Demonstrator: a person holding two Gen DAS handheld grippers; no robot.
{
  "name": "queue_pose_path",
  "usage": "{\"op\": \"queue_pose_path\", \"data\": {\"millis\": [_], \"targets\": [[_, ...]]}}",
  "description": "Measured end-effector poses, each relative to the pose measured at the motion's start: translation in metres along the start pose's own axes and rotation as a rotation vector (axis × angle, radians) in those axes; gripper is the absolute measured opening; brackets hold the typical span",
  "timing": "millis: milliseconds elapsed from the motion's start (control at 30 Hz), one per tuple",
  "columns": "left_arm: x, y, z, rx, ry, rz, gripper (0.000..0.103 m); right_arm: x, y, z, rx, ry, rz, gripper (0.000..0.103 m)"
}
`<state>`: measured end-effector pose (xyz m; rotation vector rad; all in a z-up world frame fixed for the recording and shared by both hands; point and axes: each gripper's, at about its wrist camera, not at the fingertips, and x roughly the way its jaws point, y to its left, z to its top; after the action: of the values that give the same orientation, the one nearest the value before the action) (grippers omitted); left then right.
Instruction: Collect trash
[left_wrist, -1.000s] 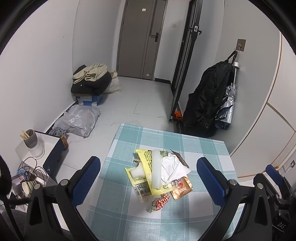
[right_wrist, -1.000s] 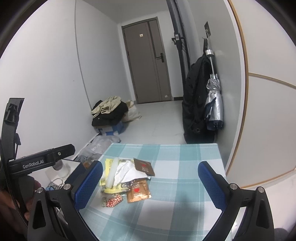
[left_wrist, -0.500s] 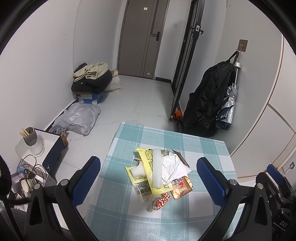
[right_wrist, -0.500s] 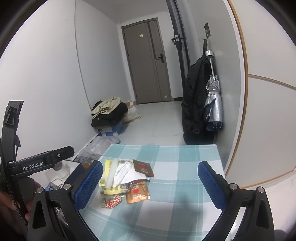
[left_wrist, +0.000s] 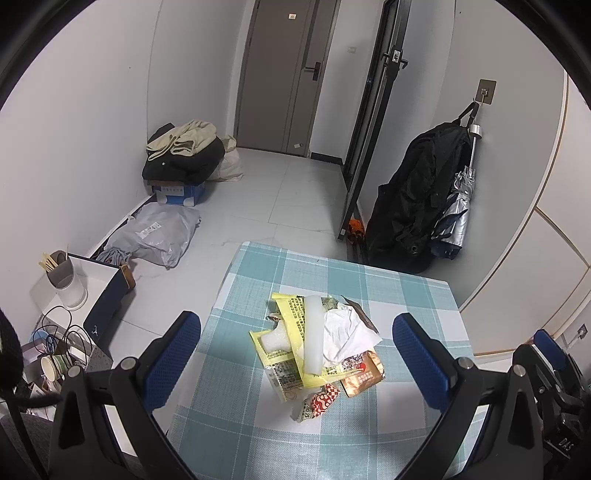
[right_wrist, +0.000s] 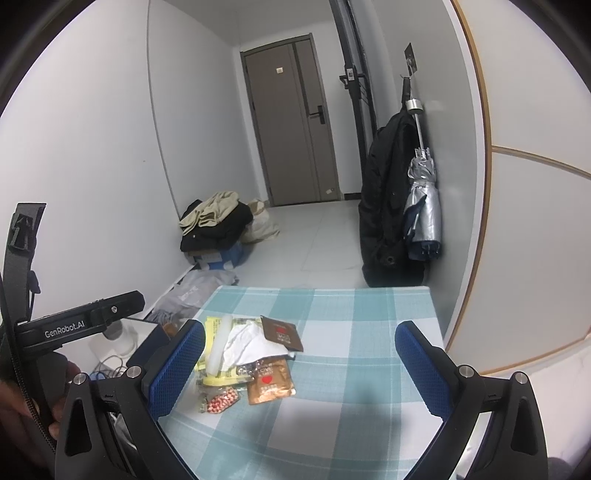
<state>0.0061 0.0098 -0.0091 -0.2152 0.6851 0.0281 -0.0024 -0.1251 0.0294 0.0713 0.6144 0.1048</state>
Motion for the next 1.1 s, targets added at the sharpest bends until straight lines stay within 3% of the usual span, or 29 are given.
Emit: {"op": "queue_pose_path", "data": {"millis": [333, 633, 733, 1000, 1100], "targets": [[0.002, 0.002, 0.0, -0.013, 0.015, -0.016, 0.102, 0.004, -0.001, 0.0, 0.003, 0.009, 0.011, 0.103], [0.007, 0.025, 0.01, -0.107, 0.034, -0.03, 0.102, 0.024, 0.007, 0.013, -0.014, 0.03, 0.035, 0.103], [0.009, 0.044, 0.013, -0.184, 0.05, -0.073, 0.102, 0.043, 0.01, 0.025, 0.008, 0.083, 0.084, 0.103], [0.023, 0.087, 0.022, -0.327, 0.093, -0.054, 0.102, 0.117, 0.044, 0.043, -0.026, 0.249, 0.189, 0.103], [0.03, 0.101, 0.023, -0.385, 0.12, -0.064, 0.102, 0.148, 0.059, 0.04, -0.048, 0.298, 0.189, 0.096]]}}
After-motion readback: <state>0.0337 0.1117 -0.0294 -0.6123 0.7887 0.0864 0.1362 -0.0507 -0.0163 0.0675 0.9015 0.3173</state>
